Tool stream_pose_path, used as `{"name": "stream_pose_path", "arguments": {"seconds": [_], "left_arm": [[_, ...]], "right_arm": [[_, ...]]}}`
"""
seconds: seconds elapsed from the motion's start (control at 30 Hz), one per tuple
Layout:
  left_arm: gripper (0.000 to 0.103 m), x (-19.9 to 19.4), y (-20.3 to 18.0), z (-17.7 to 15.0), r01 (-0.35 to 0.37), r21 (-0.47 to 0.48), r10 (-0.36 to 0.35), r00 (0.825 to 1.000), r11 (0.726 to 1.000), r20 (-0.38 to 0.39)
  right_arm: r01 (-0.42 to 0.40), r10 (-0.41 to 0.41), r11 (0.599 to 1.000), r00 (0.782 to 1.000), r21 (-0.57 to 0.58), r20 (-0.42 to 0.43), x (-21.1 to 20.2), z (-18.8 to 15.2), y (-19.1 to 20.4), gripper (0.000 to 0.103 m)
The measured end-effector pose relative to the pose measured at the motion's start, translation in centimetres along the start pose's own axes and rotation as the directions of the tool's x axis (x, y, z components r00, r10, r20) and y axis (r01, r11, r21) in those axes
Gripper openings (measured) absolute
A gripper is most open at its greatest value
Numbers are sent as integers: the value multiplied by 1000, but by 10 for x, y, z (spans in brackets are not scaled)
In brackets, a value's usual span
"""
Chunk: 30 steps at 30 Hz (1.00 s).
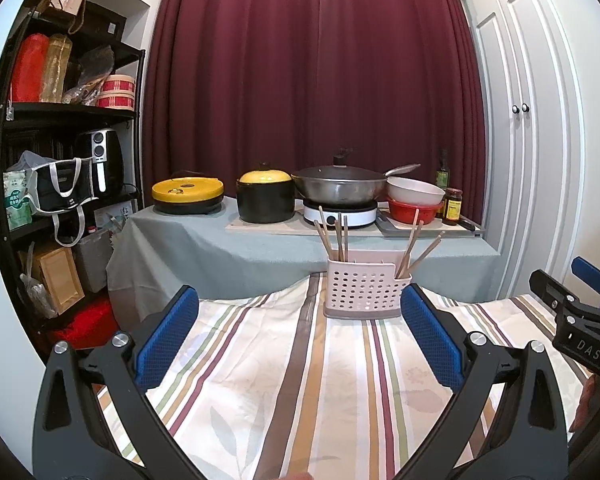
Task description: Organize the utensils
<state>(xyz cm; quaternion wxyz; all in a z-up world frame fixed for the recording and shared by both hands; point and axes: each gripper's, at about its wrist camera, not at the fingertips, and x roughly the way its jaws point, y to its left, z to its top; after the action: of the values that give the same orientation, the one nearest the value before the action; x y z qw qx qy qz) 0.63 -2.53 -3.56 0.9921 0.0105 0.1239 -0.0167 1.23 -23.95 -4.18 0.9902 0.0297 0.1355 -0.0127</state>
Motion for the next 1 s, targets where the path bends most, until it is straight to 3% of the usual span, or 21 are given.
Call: {"name": "stream_pose_path", "arguments": {"seconds": [0.17,0.43,0.7,0.9,1.0], "left_arm": [[99,3,-5,-1,-5,21,5,1000,1000,-11],[99,11,-2,-6,56,-16,-57,997,998,-46],[99,13,-4,-8,33,1,-33,999,999,-30],[99,27,-3,-14,35,4,-35,997,999,-71],[99,42,-5,-25,57,14,-54,989,998,-134]], "right_arm": [[-2,2,1000,1000,-1,-3,1,0,1,87],[-4,4,1000,1000,-3,-17,5,-3,2,87],[-9,9,1000,999,-7,-31,12,-7,2,87],[-4,4,1000,999,-6,-48,17,-12,1,87],[0,-1,1000,998,-4,-68,24,-17,0,87]]}}
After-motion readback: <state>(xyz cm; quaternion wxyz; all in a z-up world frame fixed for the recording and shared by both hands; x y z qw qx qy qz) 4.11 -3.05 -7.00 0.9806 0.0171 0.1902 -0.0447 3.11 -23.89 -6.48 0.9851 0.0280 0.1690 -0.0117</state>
